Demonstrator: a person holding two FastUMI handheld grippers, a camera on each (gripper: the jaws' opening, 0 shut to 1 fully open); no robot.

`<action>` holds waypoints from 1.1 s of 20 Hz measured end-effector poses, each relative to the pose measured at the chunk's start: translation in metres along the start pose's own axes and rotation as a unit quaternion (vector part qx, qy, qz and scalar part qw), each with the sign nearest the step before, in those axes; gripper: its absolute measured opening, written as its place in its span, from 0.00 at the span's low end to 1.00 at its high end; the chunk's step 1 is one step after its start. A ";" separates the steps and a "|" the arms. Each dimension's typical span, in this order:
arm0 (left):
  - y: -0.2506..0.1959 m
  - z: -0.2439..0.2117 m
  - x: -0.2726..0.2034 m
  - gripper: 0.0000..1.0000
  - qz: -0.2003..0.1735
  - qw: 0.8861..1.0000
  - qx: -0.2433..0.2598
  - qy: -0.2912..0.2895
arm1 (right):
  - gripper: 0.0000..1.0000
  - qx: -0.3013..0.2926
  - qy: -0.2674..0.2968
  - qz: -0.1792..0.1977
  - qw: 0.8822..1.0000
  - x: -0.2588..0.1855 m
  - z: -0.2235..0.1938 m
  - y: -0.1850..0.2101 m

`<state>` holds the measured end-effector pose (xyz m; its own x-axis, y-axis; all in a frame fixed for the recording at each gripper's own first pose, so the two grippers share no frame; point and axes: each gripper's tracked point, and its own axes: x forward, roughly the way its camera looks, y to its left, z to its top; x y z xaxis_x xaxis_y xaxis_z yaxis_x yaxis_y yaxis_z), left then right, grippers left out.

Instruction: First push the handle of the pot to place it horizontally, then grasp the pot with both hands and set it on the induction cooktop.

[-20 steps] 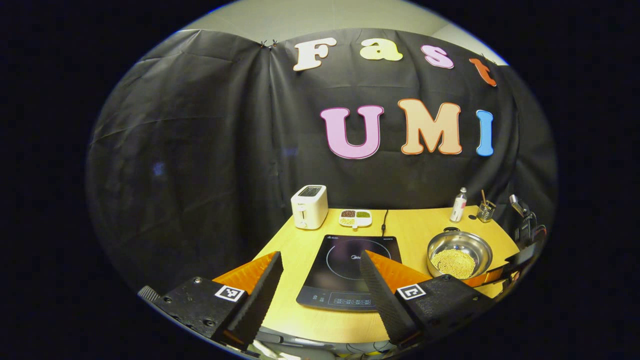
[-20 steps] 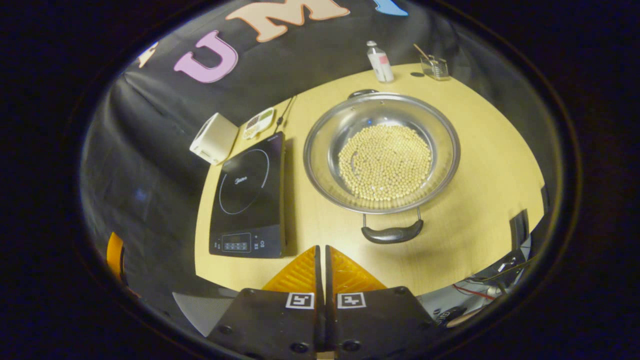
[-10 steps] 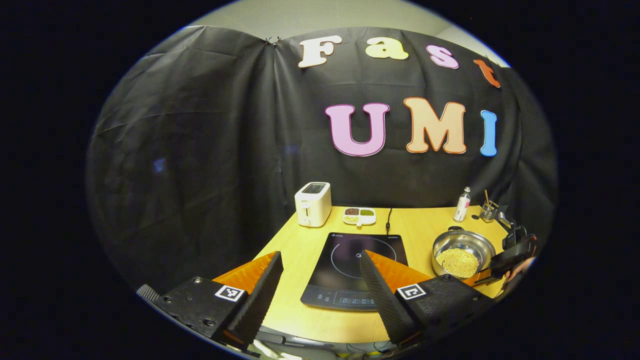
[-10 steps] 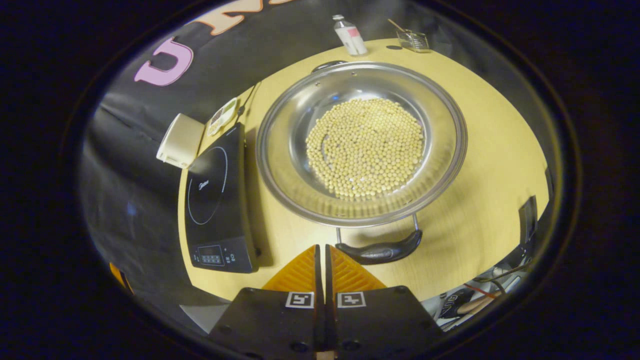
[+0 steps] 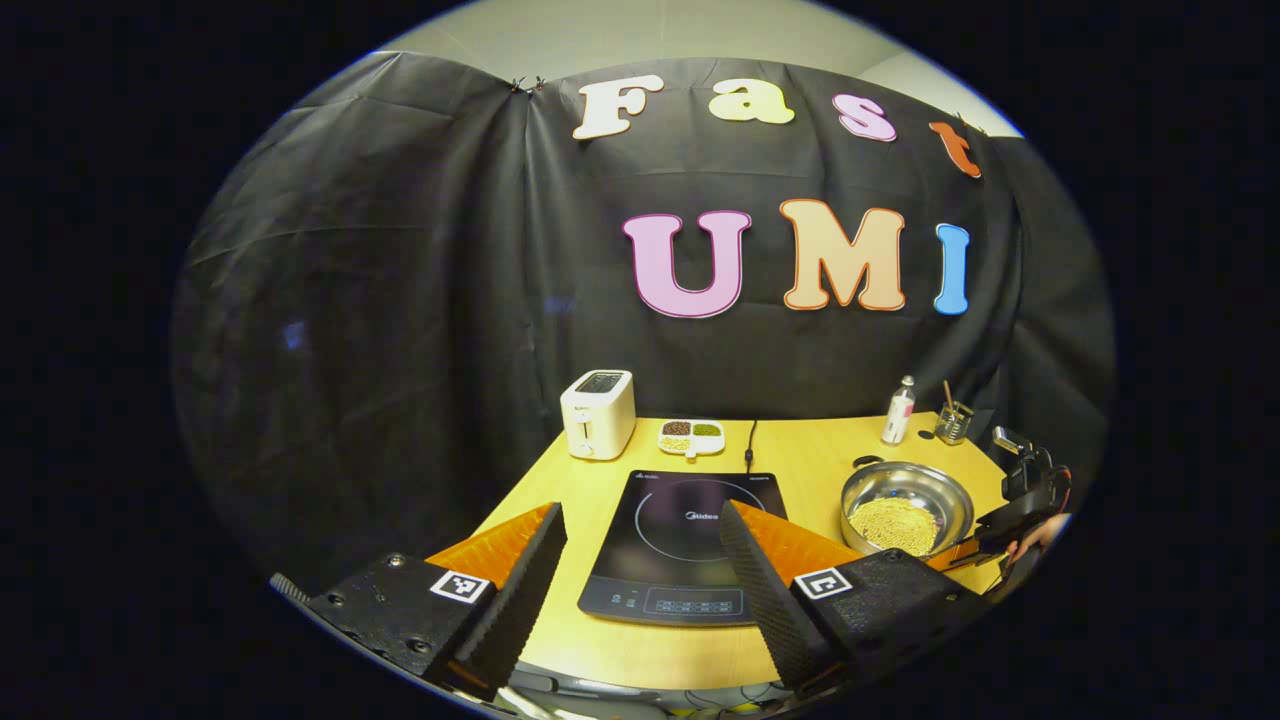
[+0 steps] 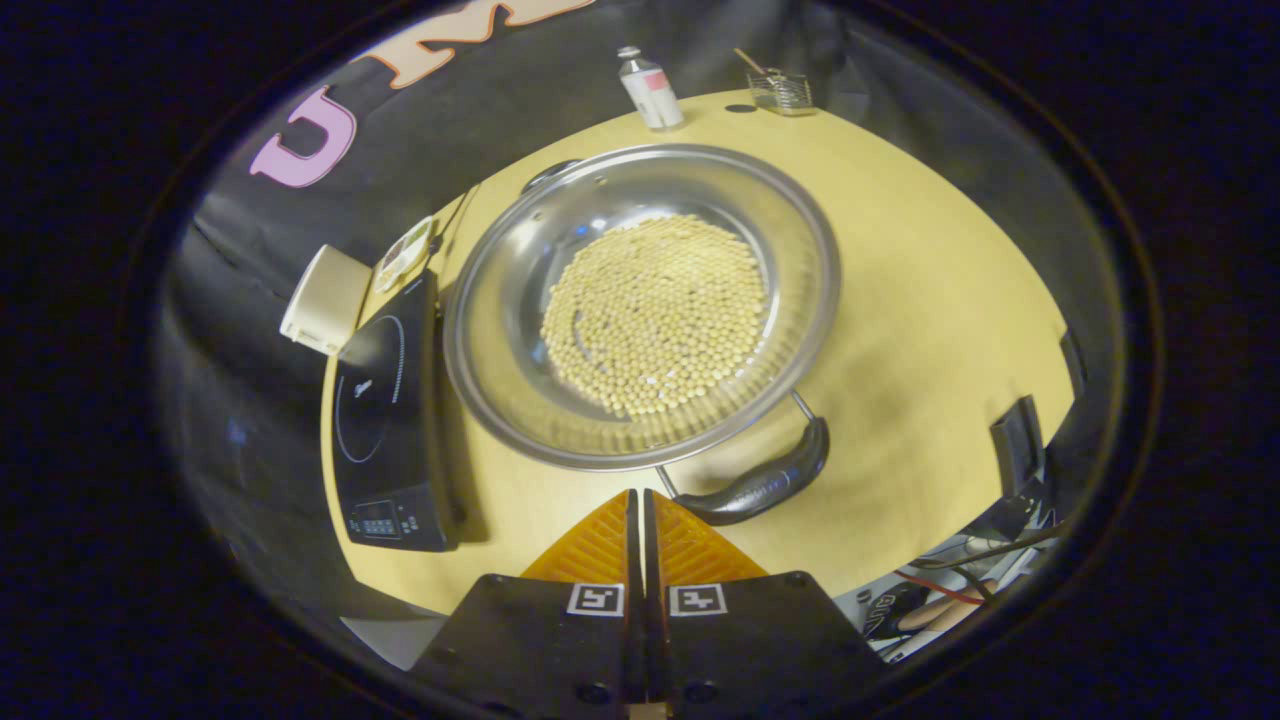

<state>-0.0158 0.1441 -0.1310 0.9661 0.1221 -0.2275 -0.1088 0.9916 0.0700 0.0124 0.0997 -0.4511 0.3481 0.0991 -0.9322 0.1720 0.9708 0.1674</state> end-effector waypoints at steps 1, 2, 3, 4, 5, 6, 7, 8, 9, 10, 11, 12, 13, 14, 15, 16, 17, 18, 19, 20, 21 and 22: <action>-0.005 -0.002 -0.002 0.95 -0.006 1.000 -0.008 0.002 | 0.02 0.001 -0.004 -0.012 1.000 -0.002 0.001 -0.011; -0.008 -0.004 -0.004 0.95 -0.011 1.000 -0.014 0.005 | 0.00 -0.001 -0.008 -0.026 1.000 -0.003 0.006 -0.023; -0.011 -0.008 -0.006 0.95 -0.015 1.000 -0.017 0.009 | 0.03 -0.005 -0.011 -0.038 0.999 -0.002 0.009 -0.032; -0.011 -0.009 -0.010 0.95 -0.018 1.000 -0.017 0.011 | 0.03 -0.010 -0.012 -0.050 0.999 -0.001 0.012 -0.042; -0.011 -0.011 -0.012 0.96 -0.019 1.000 -0.016 0.012 | 0.00 -0.011 -0.012 -0.053 0.998 0.001 0.015 -0.049; -0.011 -0.011 -0.014 0.95 -0.020 1.000 -0.013 0.013 | 0.03 -0.009 -0.012 -0.055 0.998 0.001 0.018 -0.053; -0.009 -0.013 -0.016 0.95 -0.019 1.000 -0.008 0.014 | 0.03 -0.005 -0.011 -0.056 0.998 0.002 0.020 -0.057; -0.007 -0.013 -0.017 0.95 -0.017 1.000 -0.003 0.015 | 0.03 -0.003 -0.012 -0.057 0.998 0.003 0.025 -0.061; -0.005 -0.014 -0.020 0.95 -0.015 1.000 0.001 0.016 | 0.03 -0.003 -0.013 -0.060 0.998 0.003 0.030 -0.065; -0.003 -0.015 -0.022 0.95 -0.014 1.000 0.003 0.016 | 0.00 -0.002 -0.012 -0.060 0.998 0.004 0.034 -0.068; -0.002 -0.015 -0.023 0.95 -0.012 1.000 0.004 0.017 | 0.03 -0.003 -0.010 -0.064 0.998 0.004 0.038 -0.072; -0.001 -0.016 -0.024 0.95 -0.010 1.000 0.003 0.018 | 0.03 -0.008 -0.011 -0.068 0.998 0.005 0.044 -0.076; 0.000 -0.017 -0.025 0.96 -0.009 1.000 0.002 0.022 | 0.03 -0.012 -0.013 -0.072 0.997 0.006 0.049 -0.080; -0.001 -0.018 -0.025 0.95 -0.010 1.000 0.000 0.024 | 0.03 -0.016 -0.009 -0.070 0.997 0.007 0.055 -0.082; -0.003 -0.018 -0.025 0.96 -0.011 1.000 -0.001 0.027 | 0.03 -0.018 -0.006 -0.068 0.998 0.007 0.058 -0.083; -0.004 -0.017 -0.024 0.95 -0.011 1.000 0.001 0.028 | 0.00 -0.022 -0.001 -0.065 0.998 0.008 0.063 -0.085; -0.004 -0.017 -0.023 0.95 -0.010 1.000 0.003 0.028 | 0.03 -0.028 0.001 -0.064 0.998 0.009 0.066 -0.088; -0.005 -0.016 -0.020 0.96 -0.007 1.000 0.005 0.029 | 0.00 -0.035 0.003 -0.065 0.997 0.010 0.072 -0.091; -0.008 -0.016 -0.018 0.95 -0.005 0.999 0.005 0.032 | 0.00 -0.045 0.004 -0.066 0.997 0.012 0.077 -0.095; -0.011 -0.017 -0.014 0.95 -0.002 0.999 0.004 0.036 | 0.03 -0.058 0.005 -0.066 0.996 0.014 0.082 -0.097; -0.015 -0.017 -0.011 0.95 0.000 0.999 0.002 0.039 | 0.03 -0.069 0.008 -0.066 0.995 0.016 0.086 -0.100; -0.020 -0.017 -0.008 0.95 0.003 0.999 -0.002 0.043 | 0.03 -0.079 0.013 -0.064 0.995 0.017 0.090 -0.102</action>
<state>-0.0251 0.1245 -0.1467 0.9420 0.1308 -0.3092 -0.1152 0.9910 0.0681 0.0837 -0.0173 -0.4557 0.3083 -0.0231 -0.9510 0.0649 0.9979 -0.0032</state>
